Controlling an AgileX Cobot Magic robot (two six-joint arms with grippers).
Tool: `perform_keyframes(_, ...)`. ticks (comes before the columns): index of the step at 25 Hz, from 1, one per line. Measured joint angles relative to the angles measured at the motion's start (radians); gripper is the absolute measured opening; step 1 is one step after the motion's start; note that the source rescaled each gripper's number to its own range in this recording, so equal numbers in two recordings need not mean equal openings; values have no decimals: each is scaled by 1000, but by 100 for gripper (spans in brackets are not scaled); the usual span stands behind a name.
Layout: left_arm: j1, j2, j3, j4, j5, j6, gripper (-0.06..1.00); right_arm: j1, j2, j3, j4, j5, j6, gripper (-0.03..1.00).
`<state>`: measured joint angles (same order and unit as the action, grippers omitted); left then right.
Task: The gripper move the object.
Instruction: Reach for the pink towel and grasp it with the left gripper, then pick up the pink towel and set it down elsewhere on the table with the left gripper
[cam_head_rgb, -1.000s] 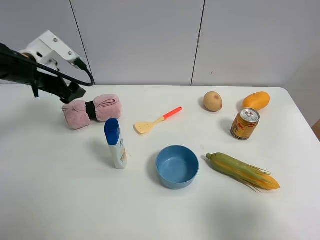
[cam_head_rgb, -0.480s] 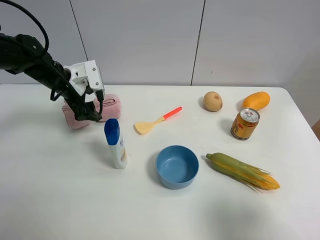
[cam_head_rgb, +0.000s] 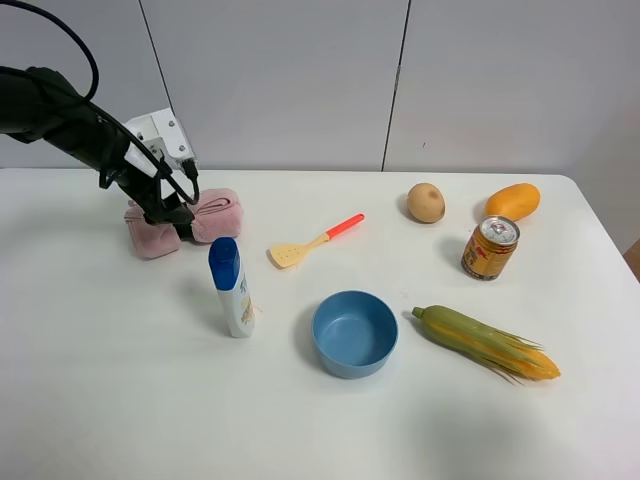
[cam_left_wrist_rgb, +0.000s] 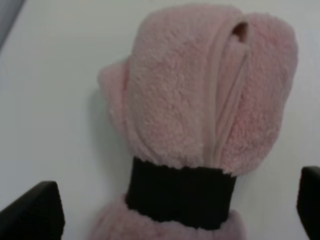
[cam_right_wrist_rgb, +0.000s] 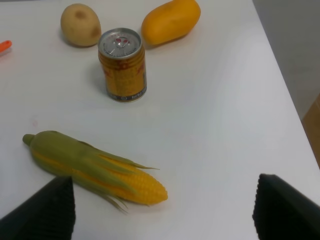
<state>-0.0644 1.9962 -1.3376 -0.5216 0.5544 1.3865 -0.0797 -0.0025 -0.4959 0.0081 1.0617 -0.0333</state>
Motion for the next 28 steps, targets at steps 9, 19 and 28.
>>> perform_keyframes(9, 0, 112, -20, 0, -2, 109, 78, 0, 0, 0, 0, 0, 0, 100)
perform_keyframes(19, 0, 177, -61, 0, -10, 134, 39, 0, 0, 0, 0, 0, 0, 100)
perform_keyframes(28, 1, 172, -72, -2, 53, 97, 0, 0, 0, 0, 0, 0, 0, 100)
